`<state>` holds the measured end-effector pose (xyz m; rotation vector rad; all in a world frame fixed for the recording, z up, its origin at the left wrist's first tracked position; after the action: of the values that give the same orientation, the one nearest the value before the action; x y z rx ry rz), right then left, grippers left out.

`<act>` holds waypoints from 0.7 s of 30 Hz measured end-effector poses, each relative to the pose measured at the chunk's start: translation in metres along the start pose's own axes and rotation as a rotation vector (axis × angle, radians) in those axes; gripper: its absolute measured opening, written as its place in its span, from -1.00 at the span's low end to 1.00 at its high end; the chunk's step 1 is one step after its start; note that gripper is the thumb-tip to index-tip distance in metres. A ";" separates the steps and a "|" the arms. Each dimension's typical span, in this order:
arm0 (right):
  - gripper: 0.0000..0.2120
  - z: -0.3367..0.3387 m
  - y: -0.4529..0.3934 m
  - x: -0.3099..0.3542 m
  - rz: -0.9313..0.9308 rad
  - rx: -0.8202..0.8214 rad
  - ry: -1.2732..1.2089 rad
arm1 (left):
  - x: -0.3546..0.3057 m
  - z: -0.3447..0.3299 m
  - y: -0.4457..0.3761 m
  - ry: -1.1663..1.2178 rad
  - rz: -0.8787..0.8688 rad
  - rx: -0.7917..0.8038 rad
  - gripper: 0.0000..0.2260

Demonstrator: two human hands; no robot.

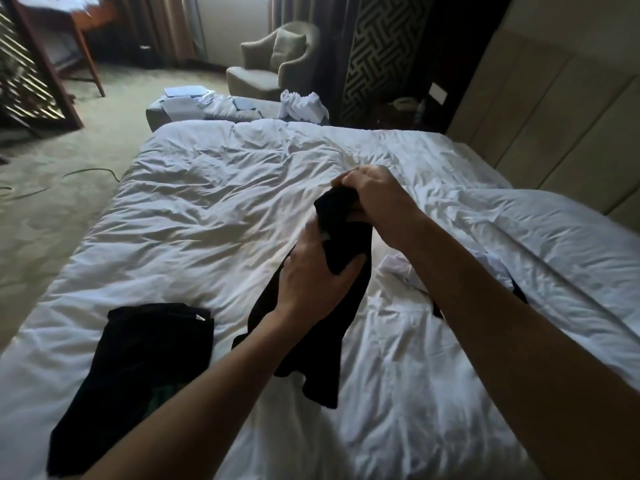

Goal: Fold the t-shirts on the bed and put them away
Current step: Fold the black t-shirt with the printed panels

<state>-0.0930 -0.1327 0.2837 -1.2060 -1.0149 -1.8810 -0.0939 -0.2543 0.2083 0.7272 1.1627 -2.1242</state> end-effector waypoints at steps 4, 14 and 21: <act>-0.92 0.005 0.023 0.017 0.081 0.077 -0.032 | 0.015 0.024 -0.014 0.018 0.044 -0.102 -0.80; -0.90 0.045 0.077 0.035 0.177 -0.126 0.953 | -0.028 0.109 -0.036 0.055 -0.117 -0.067 -0.78; -0.61 0.079 0.135 0.087 0.477 -0.345 0.954 | -0.089 0.171 -0.050 -0.120 -0.342 0.030 -0.61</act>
<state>0.0235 -0.1381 0.4193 -0.4934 0.1076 -1.9137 -0.1008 -0.3595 0.3771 0.4283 1.2633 -2.4326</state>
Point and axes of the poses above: each hand's wrist, its own y-axis away from the middle knuckle, its own z-axis out of the back of the hand, x = y × z, the point moved 7 cm from there along -y, towards the middle knuckle, and after that the axes turned 13 degrees about -z, right-handed, at the moved point
